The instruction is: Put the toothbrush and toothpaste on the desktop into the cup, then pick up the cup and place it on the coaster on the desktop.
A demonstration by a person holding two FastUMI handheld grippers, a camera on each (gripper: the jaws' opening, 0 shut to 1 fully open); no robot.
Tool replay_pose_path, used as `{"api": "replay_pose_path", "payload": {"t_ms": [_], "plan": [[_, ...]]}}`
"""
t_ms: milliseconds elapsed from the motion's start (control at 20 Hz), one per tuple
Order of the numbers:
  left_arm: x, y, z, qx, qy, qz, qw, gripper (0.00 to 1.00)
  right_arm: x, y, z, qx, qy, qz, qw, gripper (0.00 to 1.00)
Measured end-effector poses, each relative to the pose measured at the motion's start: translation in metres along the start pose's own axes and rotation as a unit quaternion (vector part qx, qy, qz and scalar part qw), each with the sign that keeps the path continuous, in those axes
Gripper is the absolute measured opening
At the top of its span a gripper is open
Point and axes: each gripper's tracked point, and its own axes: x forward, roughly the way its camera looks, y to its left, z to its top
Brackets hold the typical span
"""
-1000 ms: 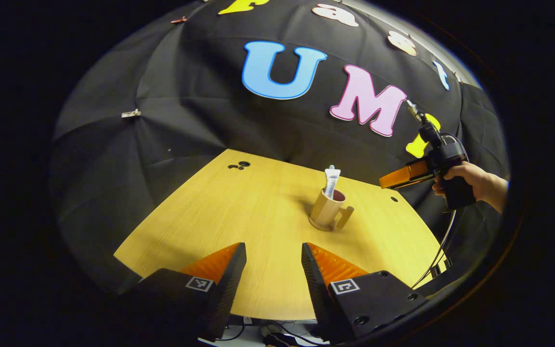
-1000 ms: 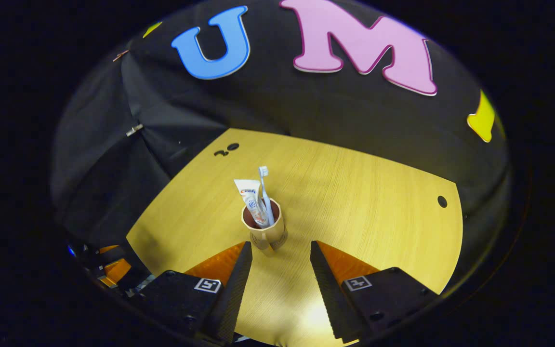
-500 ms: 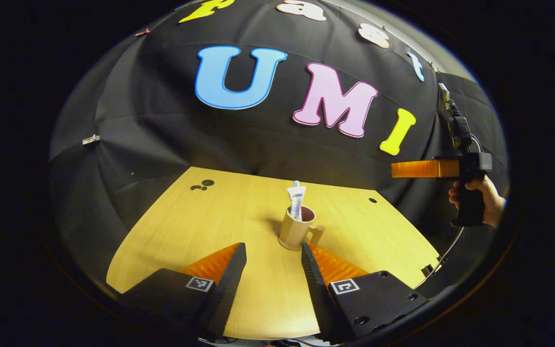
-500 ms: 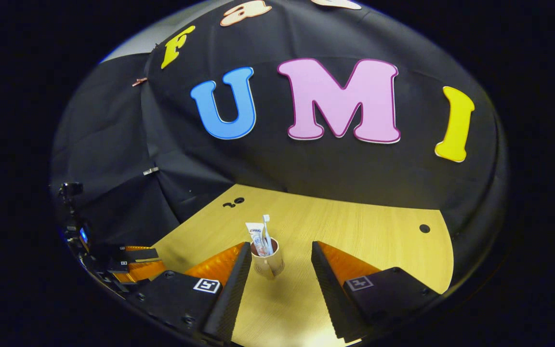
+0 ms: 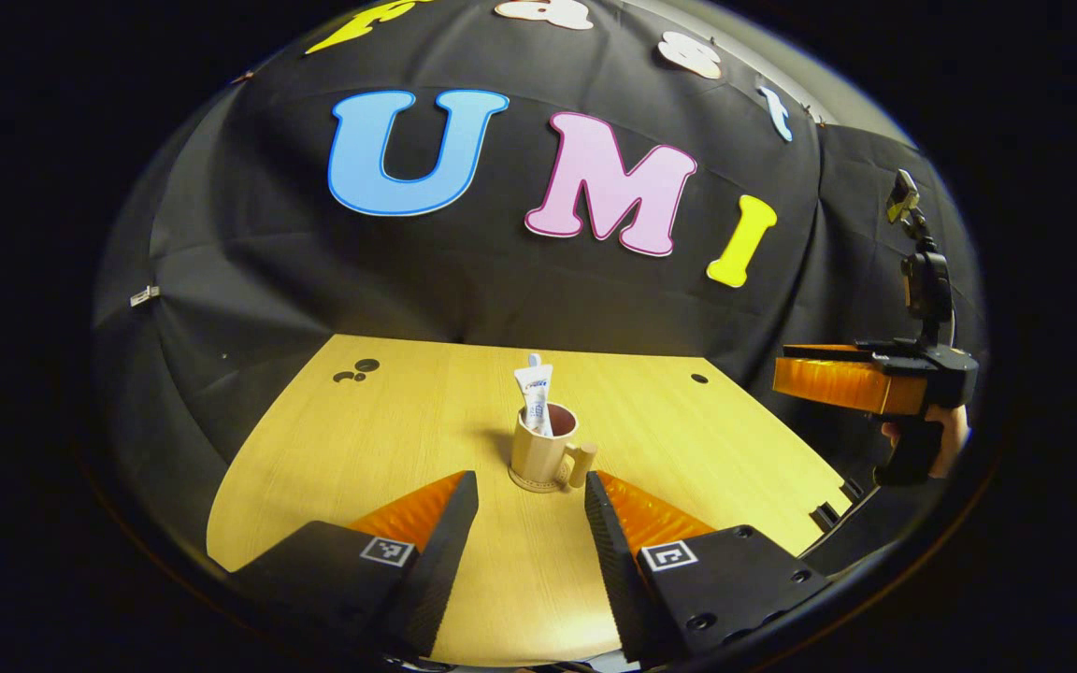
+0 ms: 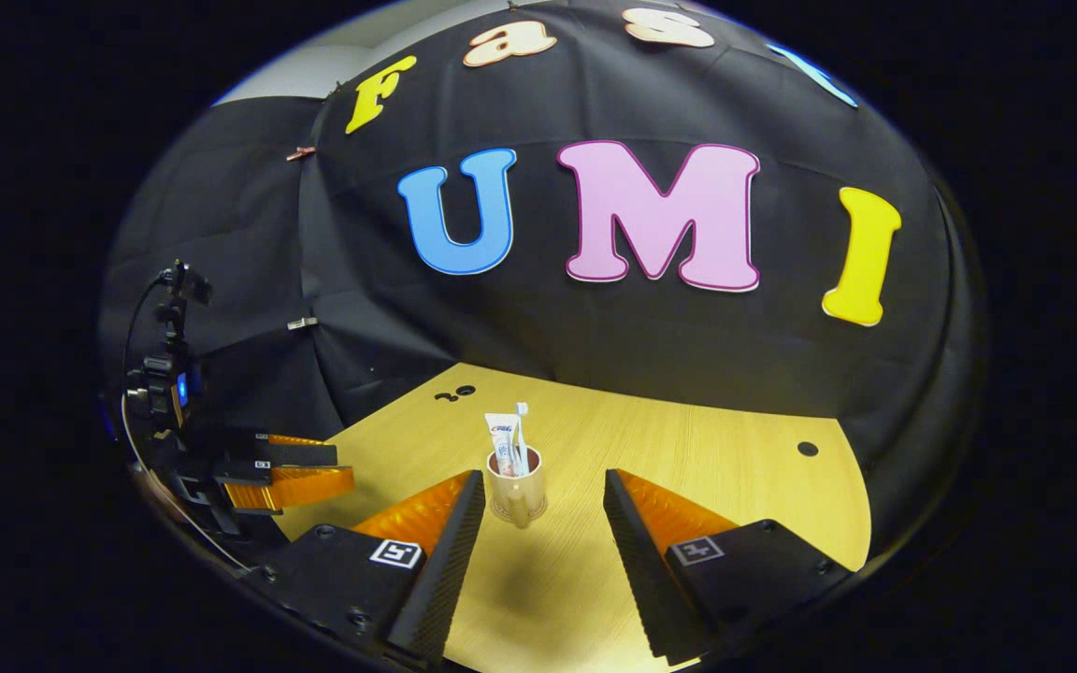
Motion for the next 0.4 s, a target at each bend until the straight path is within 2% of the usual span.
{"api": "replay_pose_path", "payload": {"t_ms": [200,350,400], "plan": [[0.000,-0.003,-0.005,0.013,0.009,-0.001,1.000,0.74,-0.007,-0.008,-0.011,0.005,0.007,-0.006,1.000,0.83],[0.002,-0.002,-0.007,0.018,0.013,0.004,1.000,0.73,-0.010,-0.016,-0.009,0.002,0.004,-0.015,1.000,0.91],[0.003,-0.003,-0.006,0.017,0.013,0.004,1.000,0.73,-0.010,-0.016,-0.010,0.005,0.004,-0.015,1.000,0.91]]}}
